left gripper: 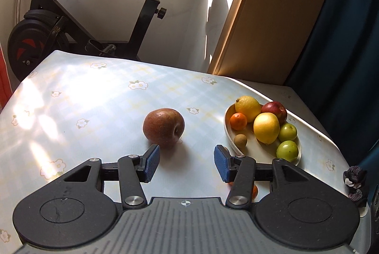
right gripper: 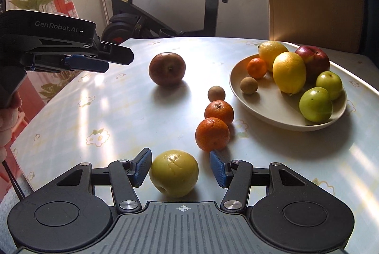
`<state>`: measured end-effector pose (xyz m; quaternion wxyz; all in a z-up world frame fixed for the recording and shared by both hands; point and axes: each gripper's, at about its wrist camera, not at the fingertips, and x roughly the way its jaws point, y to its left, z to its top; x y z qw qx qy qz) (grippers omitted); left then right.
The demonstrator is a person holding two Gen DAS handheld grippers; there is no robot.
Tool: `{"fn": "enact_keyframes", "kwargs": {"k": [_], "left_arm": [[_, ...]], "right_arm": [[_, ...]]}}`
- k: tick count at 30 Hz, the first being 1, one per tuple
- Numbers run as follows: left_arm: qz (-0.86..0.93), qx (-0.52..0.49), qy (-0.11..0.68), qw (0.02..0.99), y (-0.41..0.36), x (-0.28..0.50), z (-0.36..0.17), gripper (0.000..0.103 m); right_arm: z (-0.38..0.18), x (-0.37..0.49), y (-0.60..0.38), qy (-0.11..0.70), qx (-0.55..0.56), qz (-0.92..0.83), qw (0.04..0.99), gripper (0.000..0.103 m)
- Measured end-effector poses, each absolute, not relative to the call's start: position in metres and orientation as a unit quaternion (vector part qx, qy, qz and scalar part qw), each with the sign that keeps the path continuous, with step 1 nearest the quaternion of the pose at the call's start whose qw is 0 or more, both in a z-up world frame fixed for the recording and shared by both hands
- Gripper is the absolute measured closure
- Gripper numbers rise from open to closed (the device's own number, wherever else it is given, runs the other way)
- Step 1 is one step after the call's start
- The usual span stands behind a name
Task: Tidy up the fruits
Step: 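Grasp the yellow-green fruit with the right gripper while the left moves back toward the pile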
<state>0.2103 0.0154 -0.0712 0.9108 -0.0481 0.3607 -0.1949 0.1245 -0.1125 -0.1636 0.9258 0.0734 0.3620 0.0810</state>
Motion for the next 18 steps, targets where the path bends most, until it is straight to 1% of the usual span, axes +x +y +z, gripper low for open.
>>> {"fn": "enact_keyframes", "kwargs": {"k": [7, 12, 18], "left_arm": [[-0.176, -0.060, 0.381, 0.905, 0.024, 0.202, -0.090, 0.050], [-0.173, -0.067, 0.382, 0.905, 0.026, 0.199, -0.093, 0.050], [-0.176, -0.062, 0.382, 0.905, 0.021, 0.197, -0.094, 0.050]], "right_arm": [[-0.170, 0.125, -0.113, 0.373, 0.094, 0.099, 0.918, 0.053], [-0.172, 0.123, -0.110, 0.385, 0.108, 0.116, 0.909, 0.060], [-0.174, 0.123, -0.110, 0.385, 0.115, 0.119, 0.908, 0.060]]}}
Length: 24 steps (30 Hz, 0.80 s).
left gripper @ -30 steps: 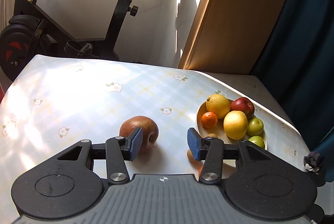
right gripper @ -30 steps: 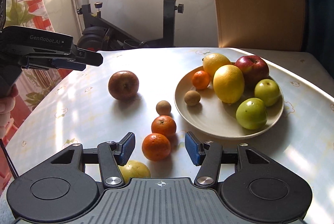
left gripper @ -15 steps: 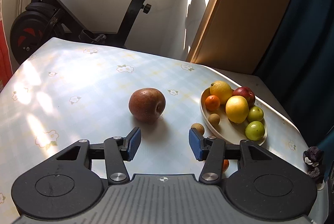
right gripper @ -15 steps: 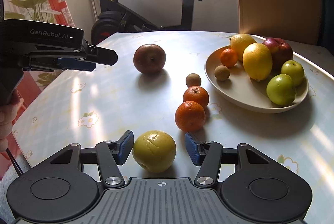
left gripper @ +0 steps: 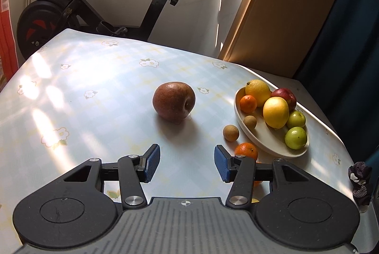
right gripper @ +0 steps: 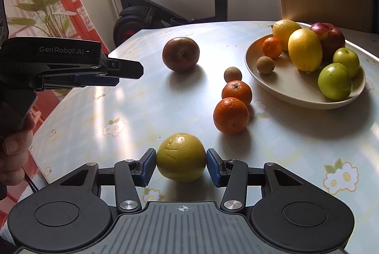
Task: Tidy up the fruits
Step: 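Grasp the yellow-green fruit with the right gripper while the left moves back toward the pile, then carry the yellow-green fruit toward the plate with the right gripper while the left grasps a tangerine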
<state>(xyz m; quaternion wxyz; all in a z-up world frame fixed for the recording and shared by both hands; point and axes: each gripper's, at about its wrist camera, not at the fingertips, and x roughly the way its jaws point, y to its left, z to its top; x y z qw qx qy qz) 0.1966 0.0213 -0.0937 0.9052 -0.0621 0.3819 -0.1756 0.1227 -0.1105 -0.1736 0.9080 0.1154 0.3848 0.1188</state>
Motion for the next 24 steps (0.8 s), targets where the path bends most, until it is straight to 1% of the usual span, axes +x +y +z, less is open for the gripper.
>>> {"fn": "enact_keyframes", "kwargs": {"k": [8, 13, 21, 24], "left_arm": [[-0.183, -0.051, 0.381, 0.905, 0.016, 0.191, -0.095, 0.050], [-0.183, -0.049, 0.381, 0.905, 0.012, 0.190, -0.094, 0.050], [-0.215, -0.065, 0.411, 0.884, -0.009, 0.190, -0.108, 0.050], [-0.226, -0.054, 0.417, 0.879, -0.023, 0.189, -0.113, 0.051]], "right_arm": [[-0.175, 0.121, -0.113, 0.380, 0.114, 0.122, 0.910, 0.060], [-0.165, 0.113, -0.128, 0.351, 0.116, 0.104, 0.923, 0.061], [-0.160, 0.104, -0.164, 0.332, 0.096, 0.066, 0.936, 0.061], [-0.159, 0.100, -0.178, 0.317, 0.095, 0.057, 0.942, 0.061]]}}
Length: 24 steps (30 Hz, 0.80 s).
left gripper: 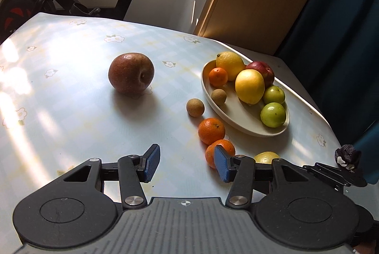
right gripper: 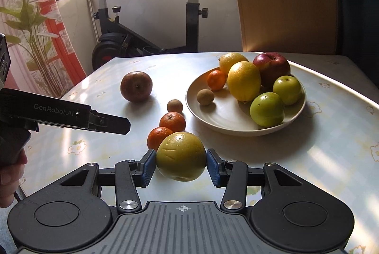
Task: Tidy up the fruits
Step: 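Carry the yellow-green fruit toward the plate with the right gripper while the left grasps a tangerine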
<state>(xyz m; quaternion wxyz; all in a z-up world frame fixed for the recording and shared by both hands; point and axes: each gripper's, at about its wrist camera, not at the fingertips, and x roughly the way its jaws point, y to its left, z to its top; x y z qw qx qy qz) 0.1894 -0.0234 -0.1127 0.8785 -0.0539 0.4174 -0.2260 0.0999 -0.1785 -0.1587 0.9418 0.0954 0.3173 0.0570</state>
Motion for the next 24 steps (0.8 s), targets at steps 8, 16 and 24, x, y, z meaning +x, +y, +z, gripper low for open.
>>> {"fn": "enact_keyframes", "kwargs": {"k": [8, 16, 24], "left_arm": [[-0.264, 0.011, 0.419, 0.869, -0.073, 0.189, -0.123, 0.051], [-0.242, 0.009, 0.456, 0.856, -0.090, 0.203, -0.142, 0.051], [-0.235, 0.004, 0.460, 0.856, -0.094, 0.208, -0.151, 0.064]], "right_arm": [[-0.155, 0.094, -0.222, 0.278, 0.122, 0.029, 0.952, 0.060], [-0.161, 0.096, -0.233, 0.262, 0.129, 0.025, 0.956, 0.060], [-0.165, 0.094, -0.235, 0.260, 0.135, 0.025, 0.956, 0.060]]}}
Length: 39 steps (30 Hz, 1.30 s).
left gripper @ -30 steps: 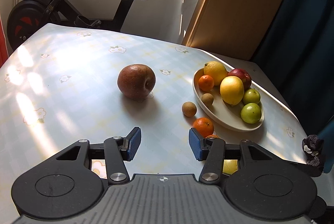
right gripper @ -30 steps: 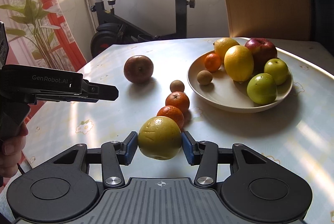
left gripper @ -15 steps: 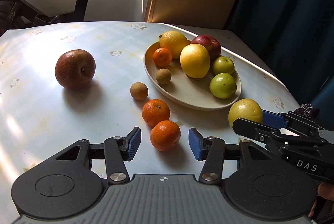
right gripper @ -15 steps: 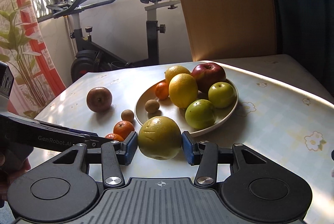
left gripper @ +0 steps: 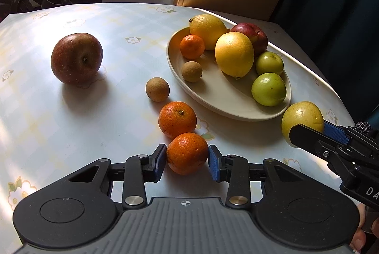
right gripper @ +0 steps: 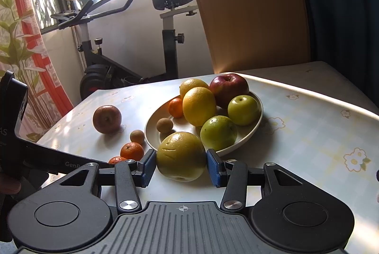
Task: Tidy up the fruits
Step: 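Carry the yellow-green fruit toward the plate with the right gripper while the left grasps a tangerine, then release the yellow-green fruit on the plate with the right gripper while the left releases the tangerine there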
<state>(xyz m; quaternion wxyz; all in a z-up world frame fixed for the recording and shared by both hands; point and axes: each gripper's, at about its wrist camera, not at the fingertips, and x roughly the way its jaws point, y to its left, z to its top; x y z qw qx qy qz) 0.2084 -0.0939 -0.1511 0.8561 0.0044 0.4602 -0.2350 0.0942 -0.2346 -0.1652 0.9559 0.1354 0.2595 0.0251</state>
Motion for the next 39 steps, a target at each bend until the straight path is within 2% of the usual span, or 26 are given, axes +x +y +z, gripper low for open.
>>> {"fn": "enact_keyframes", "kwargs": {"k": [9, 18, 23, 39], "left_arm": [[-0.243, 0.012, 0.432, 0.869, -0.091, 0.207, -0.129, 0.064], [-0.250, 0.036, 0.405, 0.879, -0.103, 0.244, -0.095, 0.064], [-0.260, 0.013, 0.436, 0.862, -0.115, 0.280, -0.100, 0.064], [-0.258, 0.024, 0.448, 0.856, -0.131, 0.313, -0.122, 0.064]], "right_arm": [[-0.164, 0.098, -0.236, 0.253, 0.132, 0.026, 0.958, 0.060], [-0.165, 0.133, -0.219, 0.240, 0.051, 0.044, 0.968, 0.061], [-0.176, 0.146, -0.209, 0.236, 0.021, 0.055, 0.970, 0.061], [-0.189, 0.164, -0.216, 0.249, 0.064, 0.057, 0.965, 0.060]]}}
